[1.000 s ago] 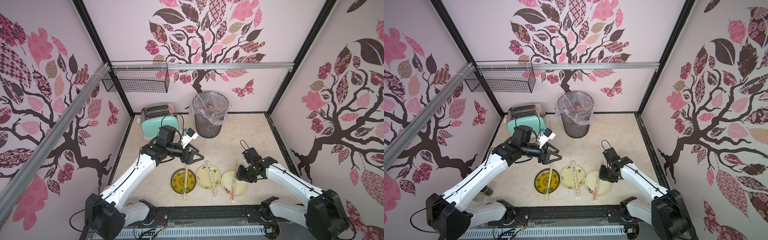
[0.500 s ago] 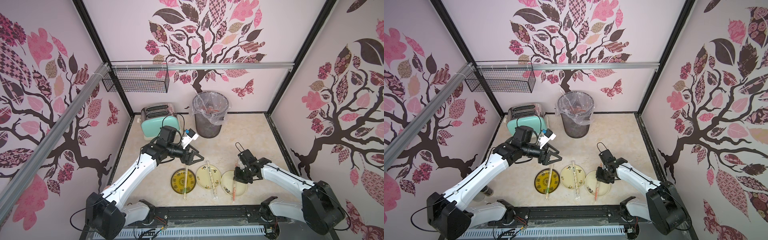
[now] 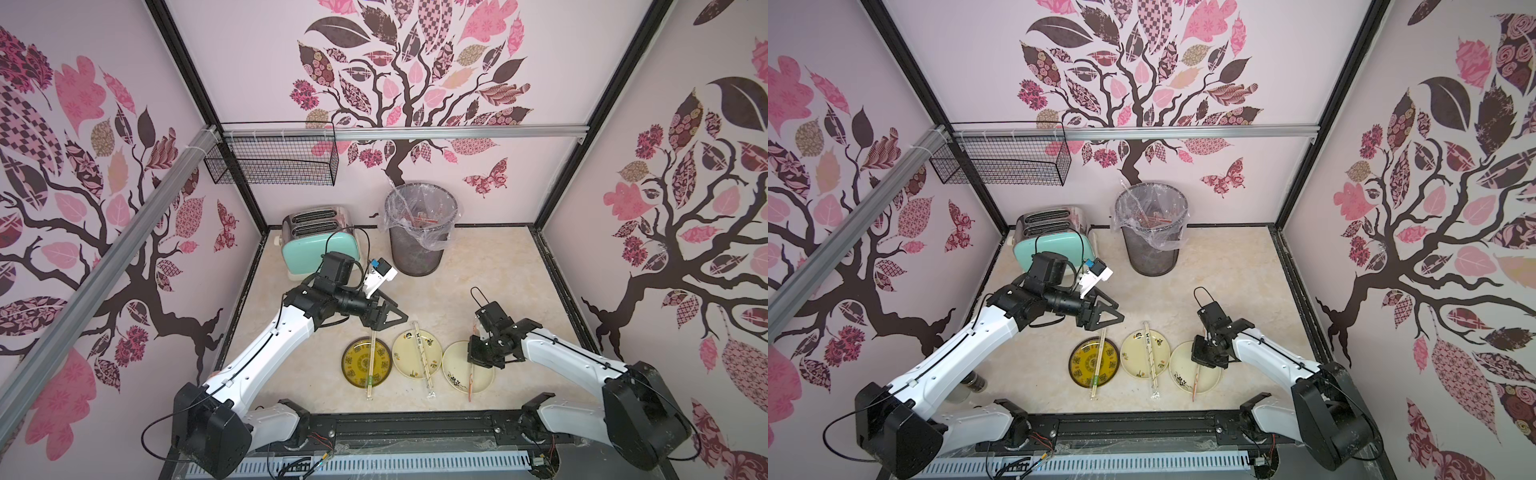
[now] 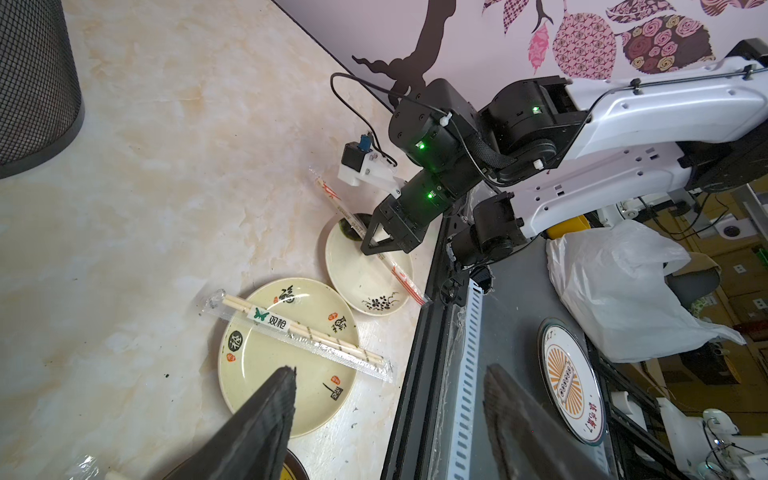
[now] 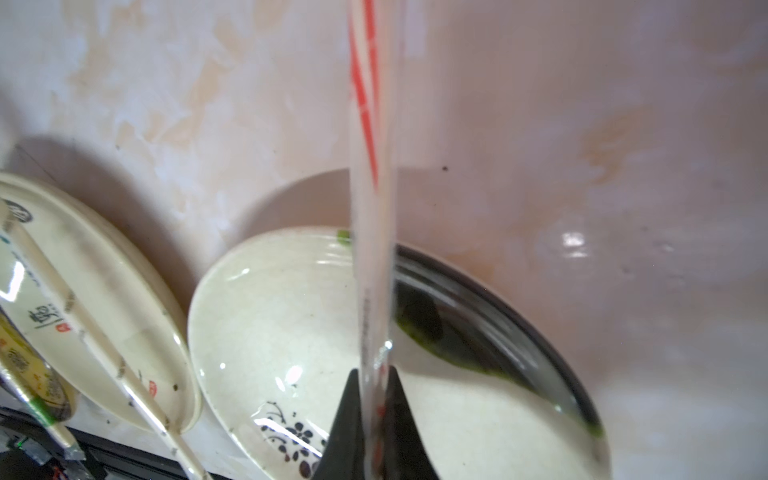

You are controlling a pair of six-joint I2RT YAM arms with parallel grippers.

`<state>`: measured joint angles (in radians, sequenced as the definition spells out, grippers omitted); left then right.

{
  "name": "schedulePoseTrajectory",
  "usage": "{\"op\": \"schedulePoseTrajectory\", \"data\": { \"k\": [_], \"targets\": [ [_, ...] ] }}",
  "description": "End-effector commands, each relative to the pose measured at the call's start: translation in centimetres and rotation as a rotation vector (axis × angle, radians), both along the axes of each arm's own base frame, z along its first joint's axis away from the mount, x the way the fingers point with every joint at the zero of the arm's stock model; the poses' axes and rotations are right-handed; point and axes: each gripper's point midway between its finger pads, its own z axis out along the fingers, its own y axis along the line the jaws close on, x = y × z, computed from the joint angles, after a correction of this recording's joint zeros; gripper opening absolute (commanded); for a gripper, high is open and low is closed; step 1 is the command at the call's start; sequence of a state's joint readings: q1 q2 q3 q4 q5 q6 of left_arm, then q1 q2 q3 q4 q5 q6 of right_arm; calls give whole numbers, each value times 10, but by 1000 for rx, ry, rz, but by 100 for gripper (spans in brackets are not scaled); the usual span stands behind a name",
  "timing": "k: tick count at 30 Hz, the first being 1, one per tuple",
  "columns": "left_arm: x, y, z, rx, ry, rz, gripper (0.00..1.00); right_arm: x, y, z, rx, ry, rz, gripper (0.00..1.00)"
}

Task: Remove the packaging of disposable chopsticks
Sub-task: Pick up the disposable chopsticks from the plate.

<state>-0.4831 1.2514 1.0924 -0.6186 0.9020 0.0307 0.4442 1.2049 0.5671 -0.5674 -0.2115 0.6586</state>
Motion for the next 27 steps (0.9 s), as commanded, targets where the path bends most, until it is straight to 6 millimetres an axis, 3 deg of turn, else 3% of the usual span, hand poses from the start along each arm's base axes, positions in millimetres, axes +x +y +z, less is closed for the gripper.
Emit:
{"op": "schedulePoseTrajectory", "data": {
  "k": [1, 4, 7, 11, 12, 13, 15, 19, 22, 26, 27],
  "targets": [
    [0, -2, 9, -14, -25, -19, 75, 10, 1, 19, -6, -54, -3, 4],
    [6, 2, 11, 9, -62, 28, 77, 27, 12, 42, 48, -150, 24, 0],
    [16, 7, 17, -3, -94, 95, 78, 53, 30, 78, 133, -318, 86, 0],
    [39, 18, 22, -66, -91, 198, 81, 84, 66, 144, 307, -576, 190, 0],
    [44, 20, 22, -72, -86, 215, 93, 90, 74, 163, 352, -649, 218, 0],
    [48, 22, 23, -75, -87, 228, 98, 94, 82, 178, 384, -713, 246, 0],
    [58, 27, 22, -53, -91, 270, 98, 98, 97, 205, 420, -842, 322, 0],
    [76, 42, 21, 14, -143, 401, 98, 98, 126, 233, 446, -1035, 464, 0],
    [99, 66, 31, 15, -181, 625, 98, 98, 140, 248, 540, -1118, 496, 0],
    [97, 72, 55, -69, -242, 671, 97, 93, 157, 256, 641, -1177, 565, 0],
    [93, 66, 61, -107, -246, 634, 91, 91, 162, 256, 663, -1180, 595, 0]
  ]
}}
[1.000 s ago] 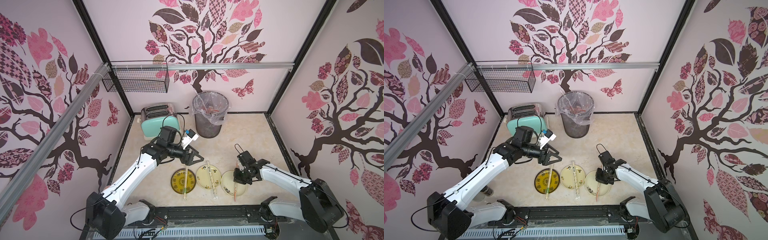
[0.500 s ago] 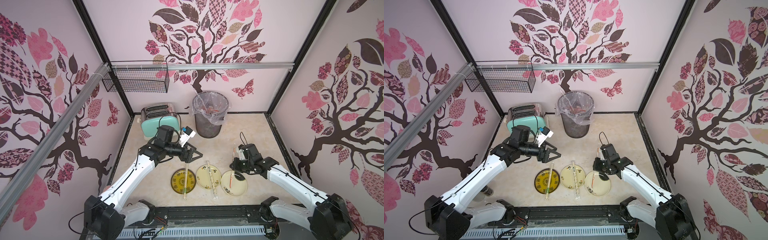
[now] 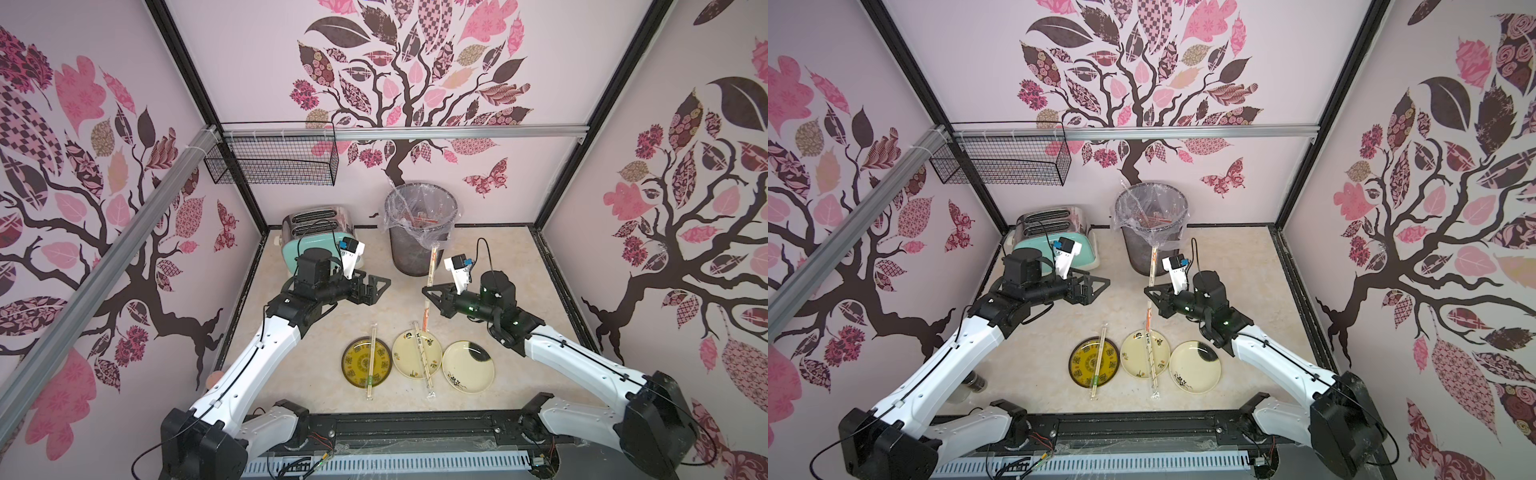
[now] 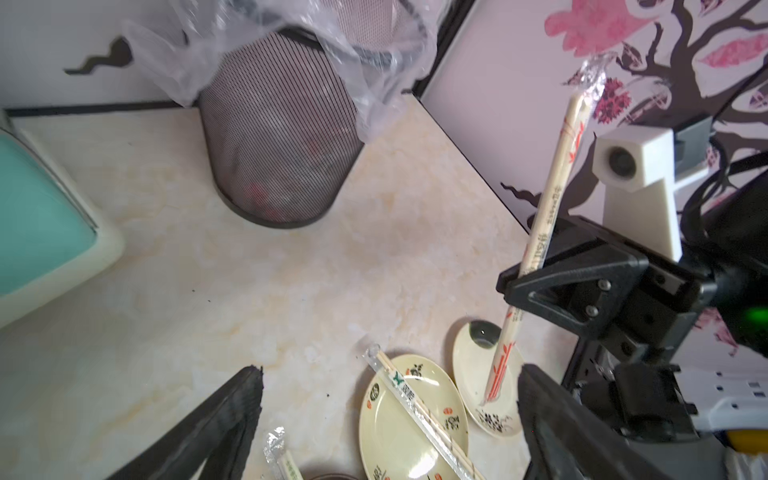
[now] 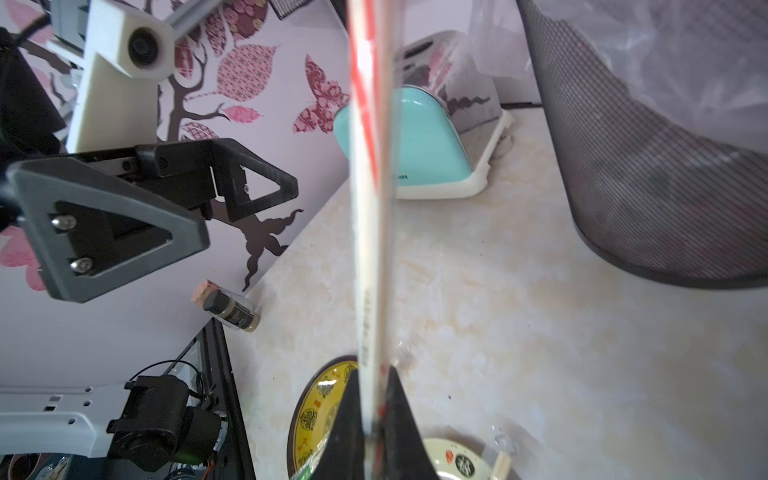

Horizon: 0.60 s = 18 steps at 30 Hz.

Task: Remove the packaging of disposable chopsticks
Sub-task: Pick up the disposable chopsticks from the plate.

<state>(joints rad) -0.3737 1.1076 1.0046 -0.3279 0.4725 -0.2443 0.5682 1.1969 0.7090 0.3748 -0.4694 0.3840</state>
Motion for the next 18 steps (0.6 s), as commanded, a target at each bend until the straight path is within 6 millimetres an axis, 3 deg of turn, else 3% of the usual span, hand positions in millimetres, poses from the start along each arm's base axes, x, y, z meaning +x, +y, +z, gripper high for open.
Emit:
{"op": "schedulePoseTrajectory", "data": {
  "k": [1, 5, 10, 14, 18],
  "targets": [
    [-1, -5, 34, -105, -103, -20, 85, -12, 20, 34, 96, -157, 147, 0],
    [-24, -39, 48, -199, -85, -282, 78, -22, 31, 29, 106, -166, 259, 0],
    [-43, -75, 53, -181, -98, -451, 76, -35, 37, 26, 124, -165, 349, 0],
    [-38, -86, 52, -192, -76, -484, 61, -42, 39, 19, 119, -153, 398, 0],
    [-34, -91, 57, -214, -77, -504, 54, -48, 41, 18, 127, -139, 437, 0]
  ]
}}
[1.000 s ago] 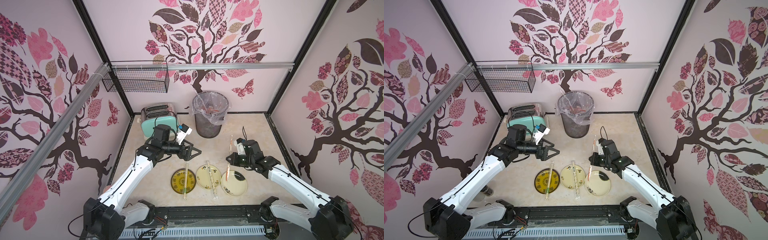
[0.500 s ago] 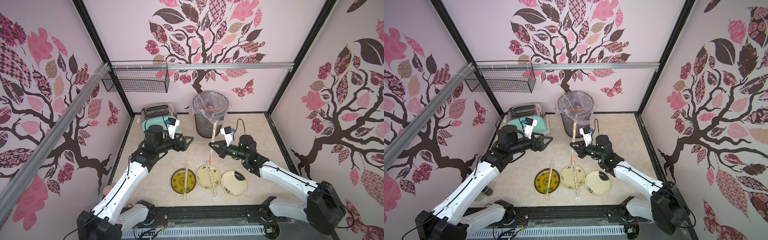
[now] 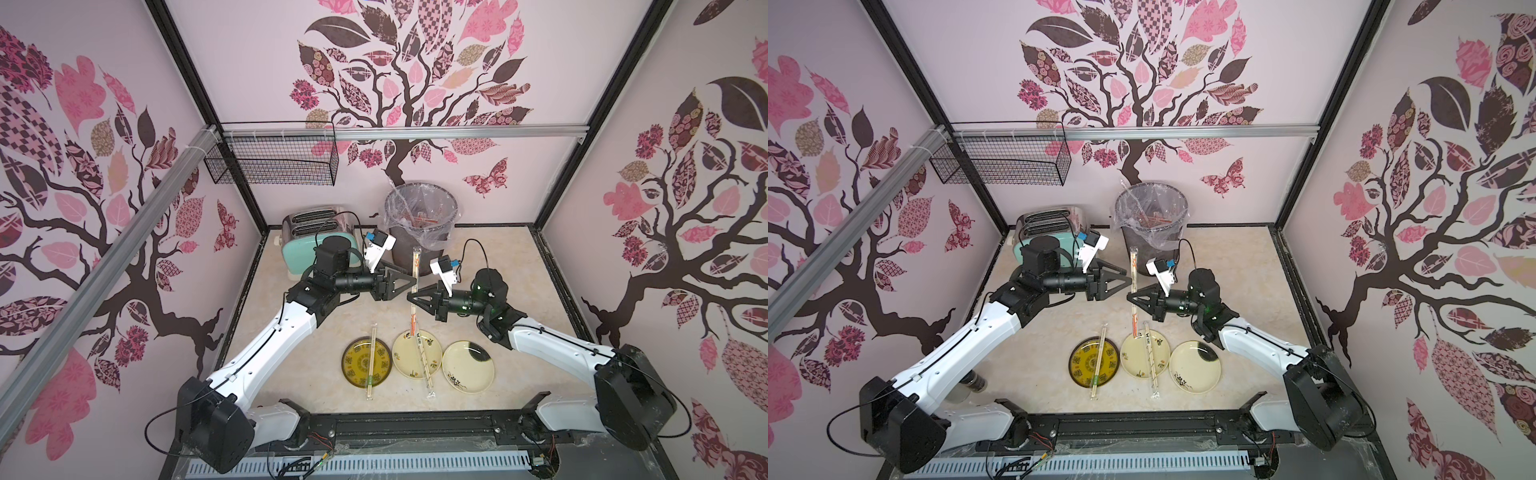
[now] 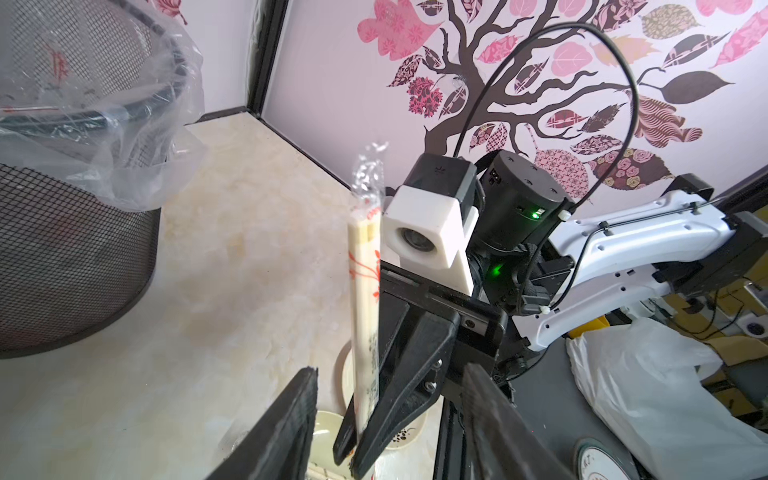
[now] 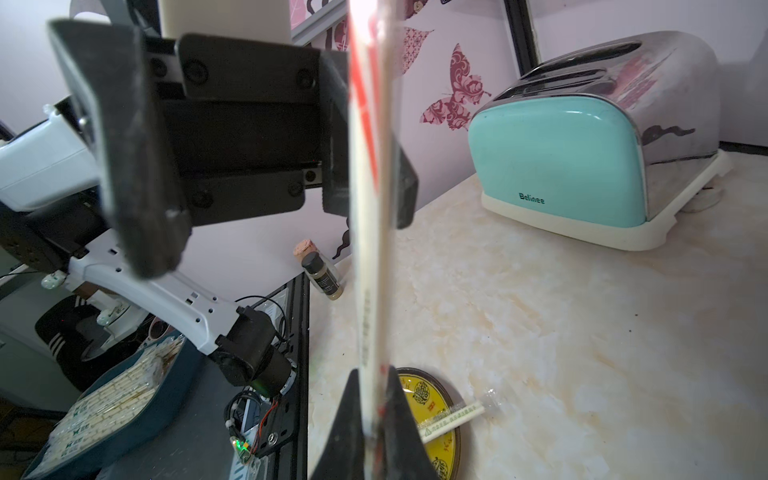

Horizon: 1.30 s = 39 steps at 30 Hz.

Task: Remove the packaging of disposable chopsticks
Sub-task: Pick up the disposable chopsticks from the plate, then remove the packet bag from the disposable chopsticks.

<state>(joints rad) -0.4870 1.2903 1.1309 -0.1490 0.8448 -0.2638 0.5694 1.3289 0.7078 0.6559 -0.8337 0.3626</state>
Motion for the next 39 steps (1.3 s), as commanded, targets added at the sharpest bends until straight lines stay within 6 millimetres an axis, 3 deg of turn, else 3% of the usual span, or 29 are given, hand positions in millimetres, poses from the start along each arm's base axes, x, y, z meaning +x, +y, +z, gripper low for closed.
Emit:
{"op": "schedulePoseTrajectory", "data": {
  "k": [1, 8, 16, 22, 24, 25, 27, 36, 39],
  "targets": [
    [-3, -6, 17, -51, -36, -56, 53, -12, 5, 4, 16, -16, 72, 0],
    [2, -11, 14, -56, -4, -70, 41, -14, 9, 2, 18, -2, 93, 0],
    [3, -12, 14, -56, -10, -76, 0, -14, 10, 2, 18, -2, 94, 0],
    [8, -11, 24, -75, -48, -52, 0, -13, 10, 2, 13, 2, 84, 1],
    [12, -7, 28, -73, -74, -6, 0, -13, 7, 0, 10, 8, 71, 29],
    [14, -5, 31, -74, -85, 14, 0, -14, 6, -1, 8, 14, 67, 39],
    [16, 2, 39, -81, -108, 41, 0, -15, 3, -6, 4, 33, 59, 46],
    [16, 19, 55, -102, -135, 43, 0, -22, -7, -11, 31, 89, 84, 44],
    [14, 20, 59, -111, -136, 43, 0, -22, -4, -10, 46, 105, 104, 49]
  ]
}}
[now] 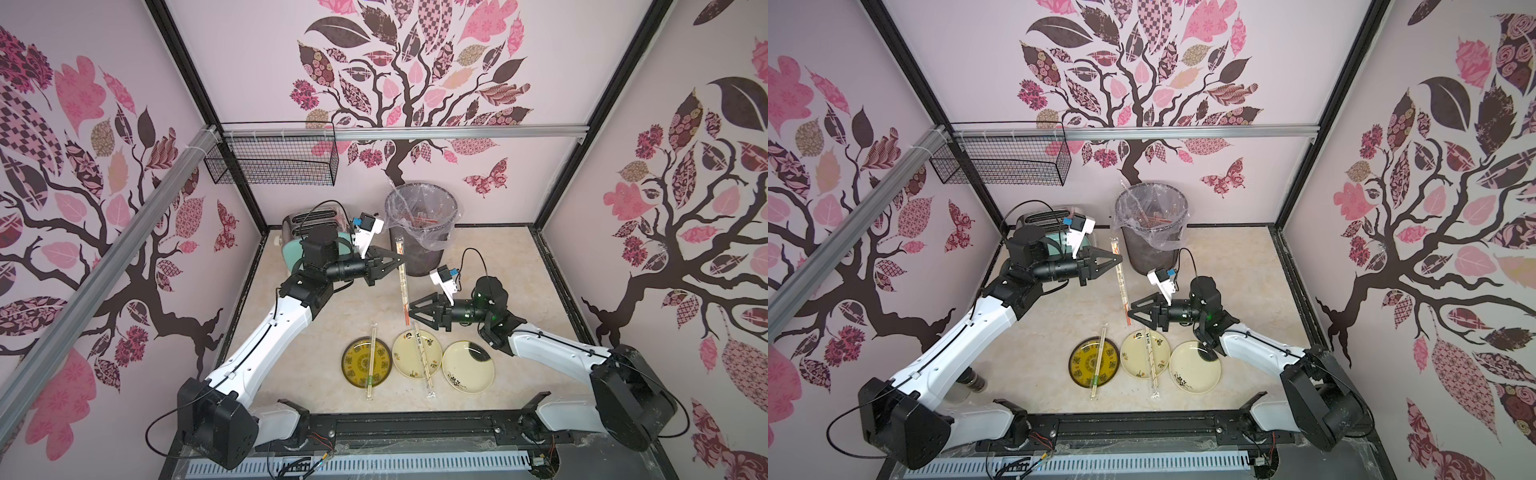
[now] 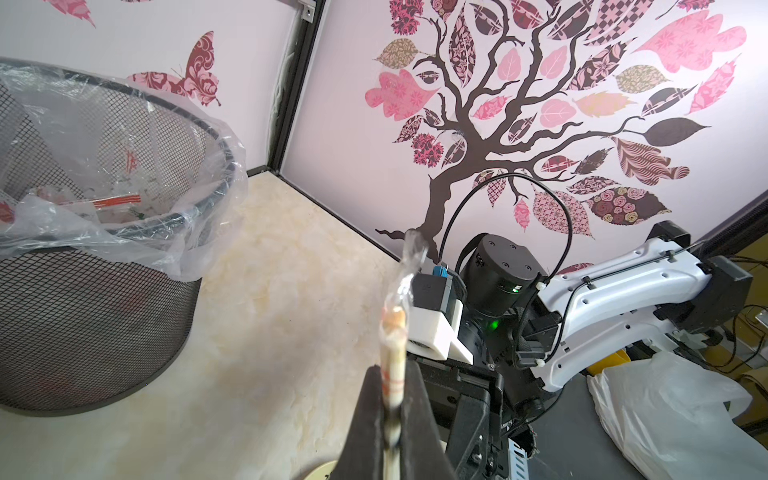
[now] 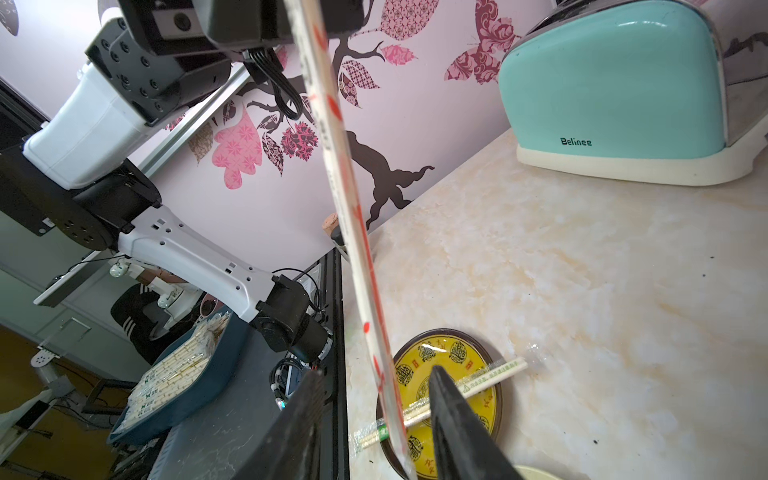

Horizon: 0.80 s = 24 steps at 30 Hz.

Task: Remove the packaging of disposable chopsticks
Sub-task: Remove the packet bag from the disposable chopsticks.

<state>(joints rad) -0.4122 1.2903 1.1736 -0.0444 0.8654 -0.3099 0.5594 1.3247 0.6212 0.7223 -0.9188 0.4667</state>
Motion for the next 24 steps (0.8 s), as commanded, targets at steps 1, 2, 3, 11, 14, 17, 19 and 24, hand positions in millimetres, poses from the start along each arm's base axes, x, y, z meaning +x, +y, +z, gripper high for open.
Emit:
{"op": "schedulePoseTrajectory", "data": {
  "k": [1, 2, 3, 11, 14, 17, 19, 24],
  "targets": [
    [-9, 1, 22, -33, -53, -24, 0, -2, 3, 12, 45, -11, 37, 51],
    [-10, 2, 22, -34, -53, -29, 0, -3, 5, 13, 47, -9, 45, 52],
    [-11, 1, 22, -34, -49, -33, 0, -4, 7, 12, 45, -9, 49, 52],
    [-21, -6, 27, -47, -56, -71, 0, -4, 12, 13, 49, -16, 41, 36],
    [-20, -6, 25, -44, -51, -68, 0, -4, 13, 16, 54, -22, 50, 31],
    [-21, -7, 25, -44, -48, -73, 0, -3, 14, 15, 53, -21, 50, 17],
    [-21, -7, 24, -44, -45, -74, 0, -3, 14, 15, 54, -22, 48, 10],
    [-22, -8, 20, -43, -25, -80, 0, -3, 13, 14, 56, -34, 46, 0]
  ]
}}
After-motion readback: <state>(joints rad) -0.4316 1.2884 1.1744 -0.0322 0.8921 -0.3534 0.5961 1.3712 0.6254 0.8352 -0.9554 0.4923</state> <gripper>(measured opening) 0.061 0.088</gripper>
